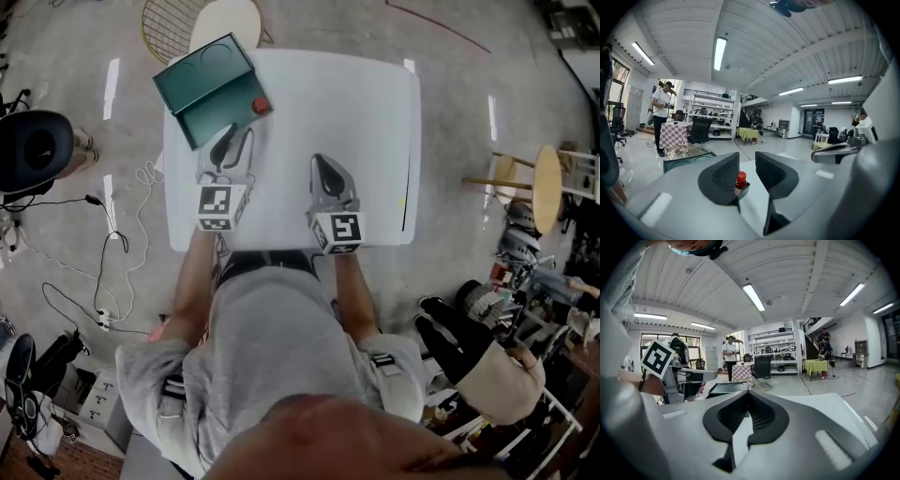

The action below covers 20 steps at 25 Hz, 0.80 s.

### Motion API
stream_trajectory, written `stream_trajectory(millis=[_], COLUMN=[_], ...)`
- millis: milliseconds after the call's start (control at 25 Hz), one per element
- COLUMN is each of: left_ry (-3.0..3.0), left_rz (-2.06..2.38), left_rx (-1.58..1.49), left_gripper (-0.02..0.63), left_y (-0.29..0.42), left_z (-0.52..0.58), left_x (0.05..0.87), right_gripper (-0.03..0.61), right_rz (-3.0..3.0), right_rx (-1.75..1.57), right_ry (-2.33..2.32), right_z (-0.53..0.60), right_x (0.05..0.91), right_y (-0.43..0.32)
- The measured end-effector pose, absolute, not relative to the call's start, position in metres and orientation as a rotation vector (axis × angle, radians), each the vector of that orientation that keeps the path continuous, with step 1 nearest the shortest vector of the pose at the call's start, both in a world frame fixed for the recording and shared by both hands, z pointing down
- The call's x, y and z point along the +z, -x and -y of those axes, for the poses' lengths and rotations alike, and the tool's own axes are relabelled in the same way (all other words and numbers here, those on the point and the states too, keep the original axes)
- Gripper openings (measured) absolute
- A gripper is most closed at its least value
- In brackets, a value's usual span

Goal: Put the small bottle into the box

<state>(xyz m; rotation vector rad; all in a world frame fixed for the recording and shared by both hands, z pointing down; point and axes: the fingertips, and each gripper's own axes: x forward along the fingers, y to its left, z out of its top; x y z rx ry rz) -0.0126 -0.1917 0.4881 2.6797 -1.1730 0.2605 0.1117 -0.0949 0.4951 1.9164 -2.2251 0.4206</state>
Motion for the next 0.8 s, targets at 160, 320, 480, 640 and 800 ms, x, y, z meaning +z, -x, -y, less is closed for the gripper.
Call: stream_trajectory(millis=[160, 320, 480, 640, 800], left_ry=[-2.675, -2.701, -2.702, -2.687, -2.689], left_rz=[1.166, 1.17, 1.194, 1.224, 1.249], left_rx=[0.249, 0.222, 0.211, 0.206, 0.17], left_gripper=[0.094, 0.07, 0.046, 0.031, 0.012], left_y=[0.027, 0.04, 0.059, 0.084, 0.109], left_z=[0.17, 0.15, 0.13, 0.108, 0.092], left_x=[0.477, 0.456, 0.445, 0.44, 0.423], right_gripper=[0.003, 0.003, 0.003, 0.003, 0.003], right_rz=[2.247, 2.252, 2.261, 2.276, 2.284], right_rx=[0.38, 0.342, 0.314, 0.275, 0.248], right_ry=[-1.926, -1.936, -1.942, -1.937, -1.954], right_z=[0.084, 0.072, 0.059, 0.046, 0.033], right_x=[0.478, 0.462, 0.447, 0.432, 0.422], right_y=[-0.099, -0.087, -0.075, -0.059, -0.044])
